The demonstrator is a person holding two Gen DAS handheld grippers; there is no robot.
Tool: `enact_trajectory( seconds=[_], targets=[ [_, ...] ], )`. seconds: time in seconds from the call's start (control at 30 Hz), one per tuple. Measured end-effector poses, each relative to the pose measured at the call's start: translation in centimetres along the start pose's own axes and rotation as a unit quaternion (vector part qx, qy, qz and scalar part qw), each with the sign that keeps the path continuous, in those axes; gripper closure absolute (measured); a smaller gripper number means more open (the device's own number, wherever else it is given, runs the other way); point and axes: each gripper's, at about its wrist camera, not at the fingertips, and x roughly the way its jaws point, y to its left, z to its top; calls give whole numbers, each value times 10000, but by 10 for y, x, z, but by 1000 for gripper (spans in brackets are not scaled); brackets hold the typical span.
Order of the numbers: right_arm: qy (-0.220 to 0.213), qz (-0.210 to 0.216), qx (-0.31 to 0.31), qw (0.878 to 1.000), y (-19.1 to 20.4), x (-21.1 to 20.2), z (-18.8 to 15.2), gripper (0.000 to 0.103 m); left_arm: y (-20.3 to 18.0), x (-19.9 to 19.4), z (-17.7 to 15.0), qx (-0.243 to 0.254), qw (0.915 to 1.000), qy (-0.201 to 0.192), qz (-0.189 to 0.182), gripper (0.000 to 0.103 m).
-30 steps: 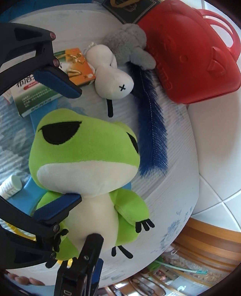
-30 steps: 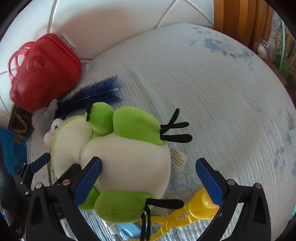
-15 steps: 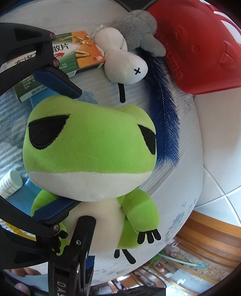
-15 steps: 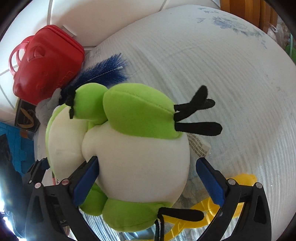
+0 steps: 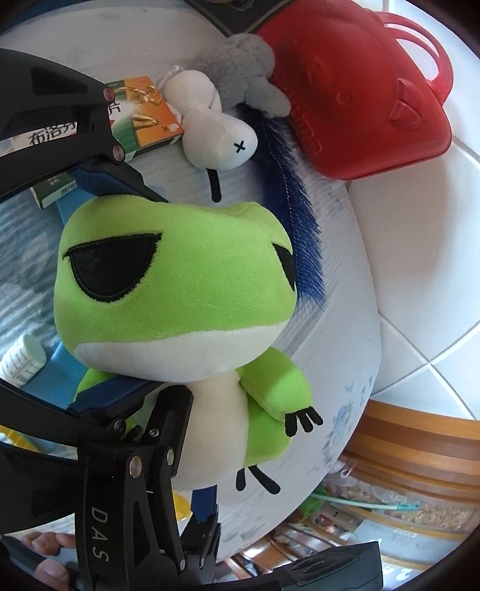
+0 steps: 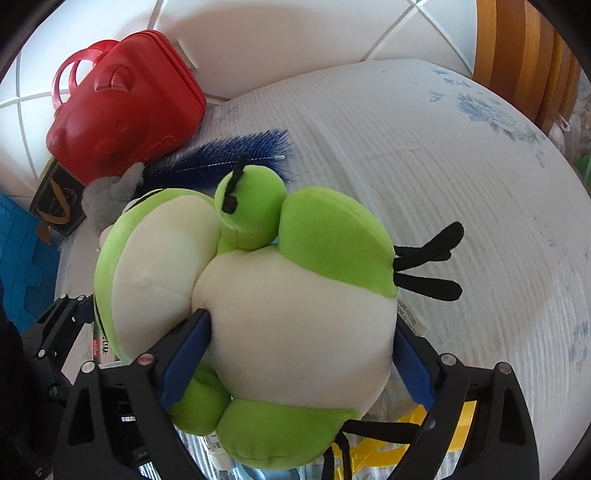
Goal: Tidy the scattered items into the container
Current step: 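Lift the frog plush over the blue crate and open the right tool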
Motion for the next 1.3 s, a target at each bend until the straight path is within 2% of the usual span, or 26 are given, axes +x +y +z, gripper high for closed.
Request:
enact_trajectory(
  seconds=[0.2, 0.37, 0.53, 0.7, 0.83, 1.0, 1.1, 1.3],
  targets=[
    [-168, 150, -30, 9997, 6, -20, -4, 16, -5, -23, 0, 40, 9998, -171, 52, 22],
    [-466, 280, -197, 9983, 21, -52, -6, 16, -5, -60, 2, 9, 9988, -465, 170, 21],
    [-778, 438, -554, 9945, 51, -90, -7, 16, 5, -107, -1, -135, 9957, -833, 376, 21],
    [-1045, 682, -1086, 9862, 96, -125, -8, 16, 27, -161, -14, -436, 9890, -1218, 720, 21],
    [-1204, 938, -1549, 9761, 144, -150, -9, 16, 54, -207, -26, -714, 9806, -1494, 1049, 21],
    [-1473, 1224, -2045, 9599, 225, -182, -18, 16, 104, -271, -46, -986, 9663, -1849, 1496, 21],
    [-1628, 1408, -2362, 9476, 287, -197, -26, 16, 146, -312, -65, -1132, 9559, -2041, 1781, 21],
    [-1833, 1846, -2953, 9193, 434, -211, -50, 16, 262, -391, -111, -1447, 9384, -2171, 2266, 20]
  ],
)
